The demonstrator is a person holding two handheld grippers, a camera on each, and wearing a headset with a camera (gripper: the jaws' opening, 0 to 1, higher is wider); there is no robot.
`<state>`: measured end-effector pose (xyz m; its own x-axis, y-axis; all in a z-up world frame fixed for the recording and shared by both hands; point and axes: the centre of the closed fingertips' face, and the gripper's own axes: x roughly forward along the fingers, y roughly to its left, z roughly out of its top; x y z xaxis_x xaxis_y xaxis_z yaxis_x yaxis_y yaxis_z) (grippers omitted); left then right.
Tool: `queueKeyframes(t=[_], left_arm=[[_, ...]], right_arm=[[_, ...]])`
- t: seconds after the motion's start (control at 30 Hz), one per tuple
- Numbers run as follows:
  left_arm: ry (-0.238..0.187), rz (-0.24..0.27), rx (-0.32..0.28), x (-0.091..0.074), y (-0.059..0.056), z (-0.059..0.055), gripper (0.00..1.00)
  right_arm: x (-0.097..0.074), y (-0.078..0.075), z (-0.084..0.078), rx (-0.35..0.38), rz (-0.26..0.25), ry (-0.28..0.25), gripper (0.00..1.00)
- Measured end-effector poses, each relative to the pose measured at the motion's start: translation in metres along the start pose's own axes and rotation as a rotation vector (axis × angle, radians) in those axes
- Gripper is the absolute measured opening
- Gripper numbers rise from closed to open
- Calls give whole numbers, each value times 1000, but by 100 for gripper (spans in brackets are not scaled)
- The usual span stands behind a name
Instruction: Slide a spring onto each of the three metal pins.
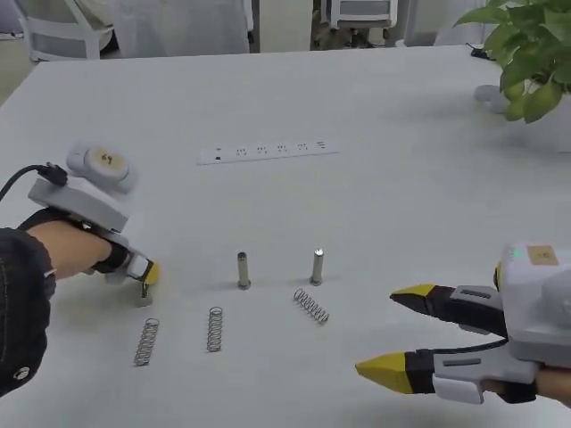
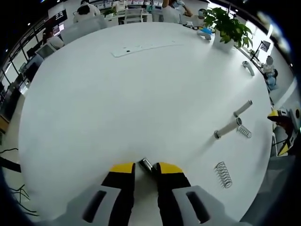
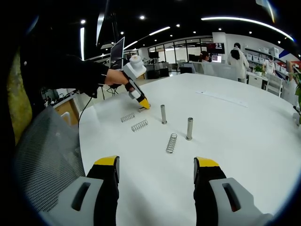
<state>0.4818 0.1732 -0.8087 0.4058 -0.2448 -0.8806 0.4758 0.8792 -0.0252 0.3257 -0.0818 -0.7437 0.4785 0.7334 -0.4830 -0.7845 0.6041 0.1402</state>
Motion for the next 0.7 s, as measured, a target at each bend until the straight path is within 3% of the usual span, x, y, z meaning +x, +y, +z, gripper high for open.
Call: queueKeyframes(t=[0.2,0.7], left_arm=[[9,20,41,0,2,0,8],[33,48,4,0,7,-2,5]], right_arm=[[0,0,-1,2,1,3,62],[0,-1,-1,4,1,0,62]])
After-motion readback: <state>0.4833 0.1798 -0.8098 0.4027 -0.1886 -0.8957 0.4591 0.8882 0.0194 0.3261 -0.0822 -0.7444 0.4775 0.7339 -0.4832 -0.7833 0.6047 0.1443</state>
